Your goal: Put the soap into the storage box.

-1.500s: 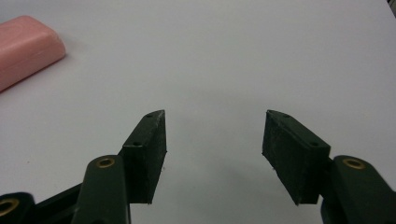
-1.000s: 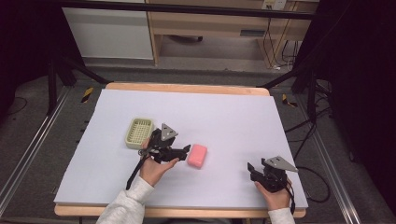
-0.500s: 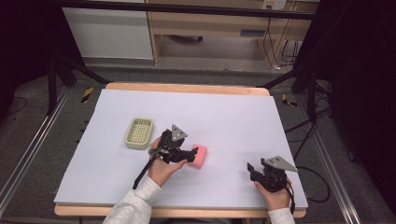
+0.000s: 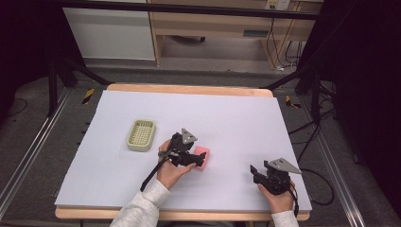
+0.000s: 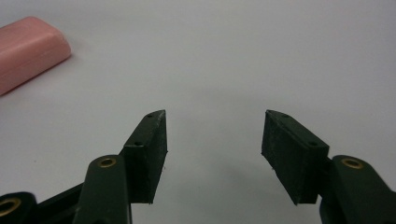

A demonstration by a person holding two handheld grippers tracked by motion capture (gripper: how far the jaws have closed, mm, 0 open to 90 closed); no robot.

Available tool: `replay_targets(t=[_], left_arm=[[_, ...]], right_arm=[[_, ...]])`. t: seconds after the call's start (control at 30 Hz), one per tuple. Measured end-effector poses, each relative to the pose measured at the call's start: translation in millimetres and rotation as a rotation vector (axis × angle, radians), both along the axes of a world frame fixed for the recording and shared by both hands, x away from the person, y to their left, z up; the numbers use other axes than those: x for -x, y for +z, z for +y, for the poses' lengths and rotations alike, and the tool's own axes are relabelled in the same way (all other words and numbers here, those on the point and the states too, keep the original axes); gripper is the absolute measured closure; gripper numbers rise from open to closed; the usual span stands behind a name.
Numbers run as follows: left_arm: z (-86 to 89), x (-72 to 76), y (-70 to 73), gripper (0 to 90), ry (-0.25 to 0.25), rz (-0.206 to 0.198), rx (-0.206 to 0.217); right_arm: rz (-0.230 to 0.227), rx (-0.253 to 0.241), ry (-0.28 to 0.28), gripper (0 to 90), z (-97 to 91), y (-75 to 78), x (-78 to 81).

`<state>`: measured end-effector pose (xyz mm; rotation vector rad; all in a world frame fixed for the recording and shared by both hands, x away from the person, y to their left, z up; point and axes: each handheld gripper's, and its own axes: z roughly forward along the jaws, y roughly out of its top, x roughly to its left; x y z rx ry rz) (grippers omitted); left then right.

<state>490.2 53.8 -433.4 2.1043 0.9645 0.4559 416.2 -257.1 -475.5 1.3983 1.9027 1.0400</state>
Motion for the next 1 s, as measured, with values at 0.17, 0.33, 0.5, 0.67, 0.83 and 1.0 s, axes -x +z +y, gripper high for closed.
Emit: replay_targets(t=[0.17,0.33,0.5,0.67,0.83,1.0], left_arm=[[-4.7,-1.2,-3.2,17.8,-0.004,0.009,-0.013],[-9.5,-2.2,-6.1,17.6,-0.004,0.016,-0.024],[-12.8,-4.0,-9.4,17.5,-0.011,0.029,-0.04],[-16.9,-4.9,-13.8,17.3,-0.016,0.038,-0.055],[-20.9,-5.4,-17.5,17.1,-0.021,0.05,-0.063],[-22.9,-6.5,-20.3,17.1,-0.018,0.057,-0.074]], right_arm=[[0.003,0.0,0.001,40.5,0.0,-0.1,-0.2],[0.004,-0.002,0.003,40.5,0.3,0.0,-0.1],[0.005,-0.003,0.002,40.5,0.4,0.0,-0.1],[0.005,-0.003,0.003,40.5,0.5,0.0,-0.3],[0.008,-0.006,0.004,40.6,0.7,0.1,-0.2],[0.01,-0.006,0.005,40.6,0.6,0.0,-0.3]])
